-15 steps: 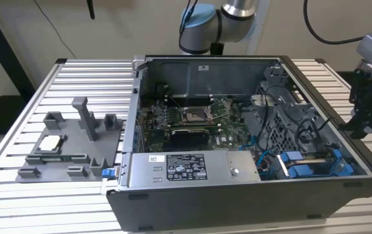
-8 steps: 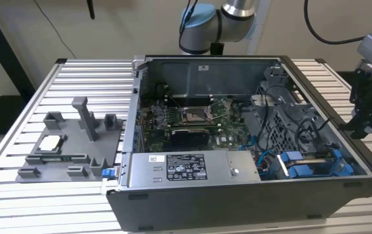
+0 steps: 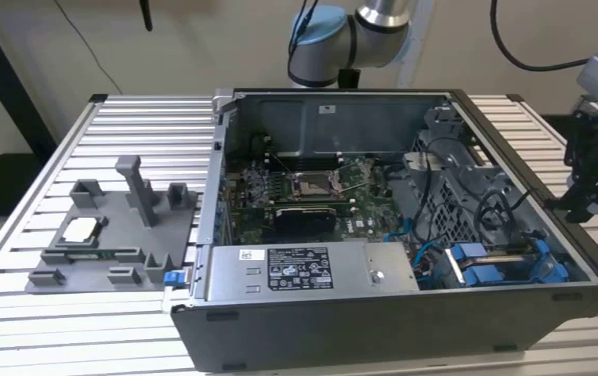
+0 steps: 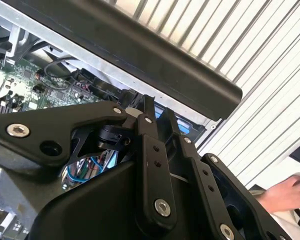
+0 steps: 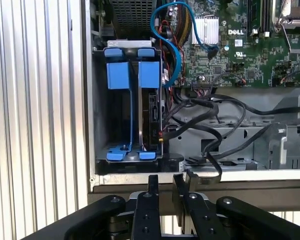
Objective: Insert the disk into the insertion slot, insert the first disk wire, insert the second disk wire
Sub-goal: 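Insert the second disk wire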
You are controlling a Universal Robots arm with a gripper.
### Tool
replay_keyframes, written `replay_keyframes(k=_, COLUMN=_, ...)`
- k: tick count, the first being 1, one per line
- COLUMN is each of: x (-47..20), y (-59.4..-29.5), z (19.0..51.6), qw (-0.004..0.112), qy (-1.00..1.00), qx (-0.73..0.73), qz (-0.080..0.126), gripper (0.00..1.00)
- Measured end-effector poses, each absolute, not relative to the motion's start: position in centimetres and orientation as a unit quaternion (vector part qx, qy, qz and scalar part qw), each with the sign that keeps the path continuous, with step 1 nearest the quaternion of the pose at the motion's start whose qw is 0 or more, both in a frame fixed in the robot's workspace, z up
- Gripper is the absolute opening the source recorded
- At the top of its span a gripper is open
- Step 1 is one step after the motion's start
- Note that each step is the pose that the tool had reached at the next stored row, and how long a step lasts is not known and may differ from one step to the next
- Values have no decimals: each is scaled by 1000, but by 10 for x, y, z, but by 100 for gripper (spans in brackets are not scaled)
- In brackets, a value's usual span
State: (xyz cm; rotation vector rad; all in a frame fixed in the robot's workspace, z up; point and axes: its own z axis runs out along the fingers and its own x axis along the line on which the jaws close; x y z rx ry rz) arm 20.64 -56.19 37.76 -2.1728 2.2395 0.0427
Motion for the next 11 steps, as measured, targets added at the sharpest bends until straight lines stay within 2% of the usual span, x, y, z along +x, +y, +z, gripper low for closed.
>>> replay_keyframes(k=11, x=211, y=-562, z=378, qw=9, qy=718, qx=-696, qz=15, gripper=26)
